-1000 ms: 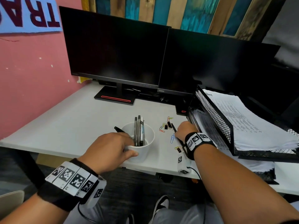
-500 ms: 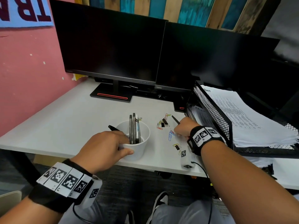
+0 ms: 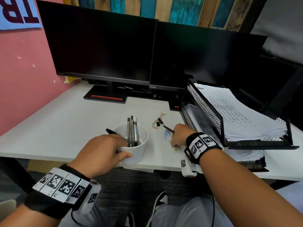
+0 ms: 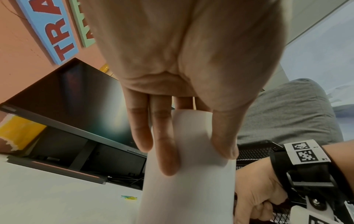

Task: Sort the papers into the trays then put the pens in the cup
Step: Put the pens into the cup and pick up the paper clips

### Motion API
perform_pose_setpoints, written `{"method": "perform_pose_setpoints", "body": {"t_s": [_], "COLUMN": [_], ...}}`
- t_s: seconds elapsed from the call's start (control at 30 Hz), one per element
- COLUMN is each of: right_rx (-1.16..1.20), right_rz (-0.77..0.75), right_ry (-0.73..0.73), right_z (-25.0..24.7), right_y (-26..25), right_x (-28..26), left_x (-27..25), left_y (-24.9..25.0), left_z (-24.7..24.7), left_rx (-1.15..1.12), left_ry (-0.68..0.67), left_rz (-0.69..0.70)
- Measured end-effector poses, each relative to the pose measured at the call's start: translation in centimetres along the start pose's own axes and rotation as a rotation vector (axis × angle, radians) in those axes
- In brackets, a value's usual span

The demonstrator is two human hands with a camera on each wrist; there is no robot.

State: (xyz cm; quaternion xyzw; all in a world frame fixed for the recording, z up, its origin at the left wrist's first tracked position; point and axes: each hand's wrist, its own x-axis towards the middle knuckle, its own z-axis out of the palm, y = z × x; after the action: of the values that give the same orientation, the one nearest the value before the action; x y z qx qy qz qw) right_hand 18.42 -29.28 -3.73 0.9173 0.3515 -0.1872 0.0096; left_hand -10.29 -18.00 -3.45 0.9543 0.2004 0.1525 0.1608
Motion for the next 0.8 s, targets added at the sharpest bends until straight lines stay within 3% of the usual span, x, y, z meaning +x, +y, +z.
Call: {"method": "perform_pose_setpoints", "body": {"t_s": [0.13, 0.3, 0.47, 0.6, 0.8], "right_rx": [0.254, 0.769, 0.616, 0.5, 1.021], "right_rz": [-0.029, -0.303, -0.549, -0.568, -0.532], "right_ry": [0.063, 0.11, 0.077, 0.061, 0.043], "right_z": [-1.4, -4.6, -5.9, -4.8, -3.5], "right_y": [0.1, -2.6, -6.7, -8.0, -9.2], "right_x": [-0.8, -4.1, -7.1, -7.2, -6.7], "left_x": [-0.1, 0.0, 0.3, 0.4, 0.4], "left_y": [0.2, 0.7, 1.1, 1.2, 1.0], "left_z": [-0.2, -0.3, 0.1, 0.1, 0.1], "left_rx": [-0.003, 0.004, 0.023, 0.03, 0.021], "left_ry": [-0.004, -0.019, -0.046, -0.047, -0.052], "left_rz": [0.006, 0.005, -0.005, 0.0, 0.001]}}
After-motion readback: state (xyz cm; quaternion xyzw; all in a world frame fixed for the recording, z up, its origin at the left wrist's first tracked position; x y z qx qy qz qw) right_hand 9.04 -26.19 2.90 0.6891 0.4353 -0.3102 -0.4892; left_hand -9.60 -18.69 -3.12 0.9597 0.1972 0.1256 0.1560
